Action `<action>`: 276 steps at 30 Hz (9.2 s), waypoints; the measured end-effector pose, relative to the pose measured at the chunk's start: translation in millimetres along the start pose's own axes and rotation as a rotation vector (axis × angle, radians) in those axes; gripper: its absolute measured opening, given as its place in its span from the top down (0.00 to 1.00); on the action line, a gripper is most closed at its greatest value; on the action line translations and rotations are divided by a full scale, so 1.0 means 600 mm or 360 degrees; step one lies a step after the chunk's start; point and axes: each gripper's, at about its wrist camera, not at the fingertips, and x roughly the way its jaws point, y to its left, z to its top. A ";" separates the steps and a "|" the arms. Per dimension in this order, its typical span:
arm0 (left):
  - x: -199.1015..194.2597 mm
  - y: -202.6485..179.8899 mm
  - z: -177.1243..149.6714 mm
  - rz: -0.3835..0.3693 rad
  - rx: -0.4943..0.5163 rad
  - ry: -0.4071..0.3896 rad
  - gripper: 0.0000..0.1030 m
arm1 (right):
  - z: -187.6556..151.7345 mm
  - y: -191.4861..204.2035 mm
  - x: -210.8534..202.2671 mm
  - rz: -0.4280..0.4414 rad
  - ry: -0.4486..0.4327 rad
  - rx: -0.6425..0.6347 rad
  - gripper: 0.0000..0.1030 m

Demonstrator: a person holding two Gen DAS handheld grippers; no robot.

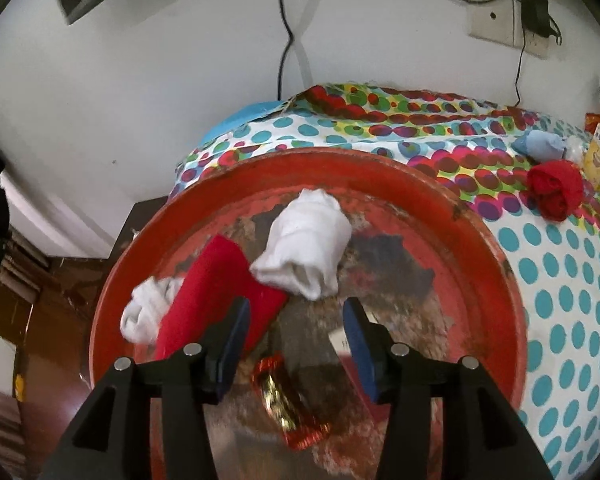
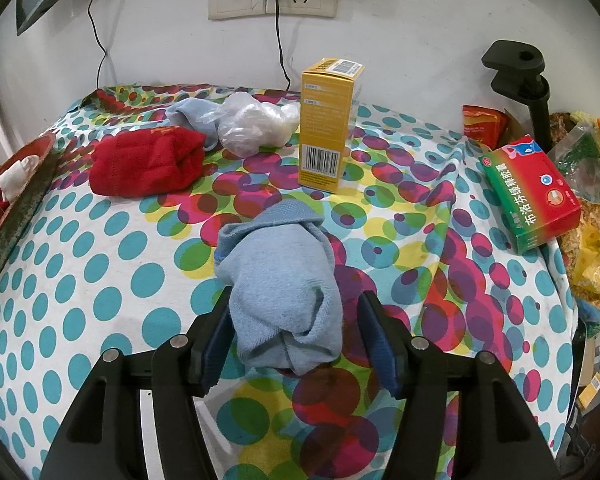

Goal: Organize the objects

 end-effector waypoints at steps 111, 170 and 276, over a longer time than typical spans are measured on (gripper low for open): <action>-0.096 0.206 -0.140 0.0139 -0.0584 -0.0101 0.52 | 0.058 0.454 -0.147 0.0281 -0.0155 -0.0298 0.33; 0.070 -0.446 0.165 -0.0582 0.0897 -0.0051 0.57 | 0.056 -0.029 0.028 0.0035 -0.0049 0.0333 0.72; -0.011 0.000 -0.003 -0.0076 -0.0112 0.0083 0.70 | 0.063 -0.008 0.032 -0.0222 -0.0006 0.0198 0.72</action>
